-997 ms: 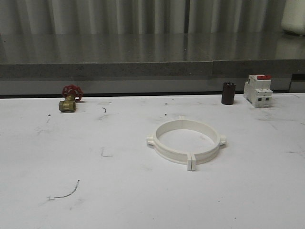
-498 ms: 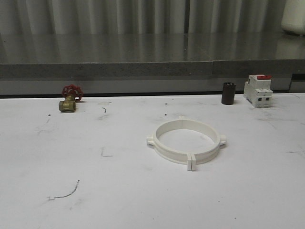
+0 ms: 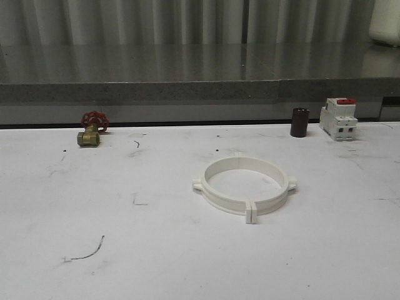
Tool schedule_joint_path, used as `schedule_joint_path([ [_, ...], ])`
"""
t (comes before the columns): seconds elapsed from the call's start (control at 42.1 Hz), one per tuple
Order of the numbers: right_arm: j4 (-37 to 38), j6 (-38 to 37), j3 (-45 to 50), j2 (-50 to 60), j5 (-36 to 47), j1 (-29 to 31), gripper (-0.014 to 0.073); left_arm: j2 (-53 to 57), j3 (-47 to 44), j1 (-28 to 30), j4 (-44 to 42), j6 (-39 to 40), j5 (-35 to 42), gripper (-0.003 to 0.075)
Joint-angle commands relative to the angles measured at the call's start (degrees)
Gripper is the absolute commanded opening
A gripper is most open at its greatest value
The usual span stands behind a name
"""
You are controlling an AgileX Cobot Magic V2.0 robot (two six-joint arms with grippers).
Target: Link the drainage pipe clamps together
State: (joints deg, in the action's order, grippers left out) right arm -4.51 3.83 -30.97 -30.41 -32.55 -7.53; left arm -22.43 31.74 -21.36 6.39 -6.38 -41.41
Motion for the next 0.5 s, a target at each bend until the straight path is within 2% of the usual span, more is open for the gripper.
schedule_joint_path([
  [0.0,0.04,0.57,-1.34,0.07,3.59,0.47,-0.0116,-0.83,1.6,0.13,0.84,0.14,3.9,-0.0017],
  [0.285,0.04,0.57,-1.34,0.07,3.59,0.47,-0.0116,-0.83,1.6,0.13,0.84,0.14,4.02,-0.002],
  [0.356,0.04,0.57,-1.34,0.07,3.59,0.47,-0.0116,-0.83,1.6,0.13,-1.89,0.14,4.87,-0.002],
  [0.475,0.04,0.57,-1.34,0.07,3.59,0.47,-0.0116,2.58,-1.64,3.56,-6.39,0.14,12.99,-0.002],
])
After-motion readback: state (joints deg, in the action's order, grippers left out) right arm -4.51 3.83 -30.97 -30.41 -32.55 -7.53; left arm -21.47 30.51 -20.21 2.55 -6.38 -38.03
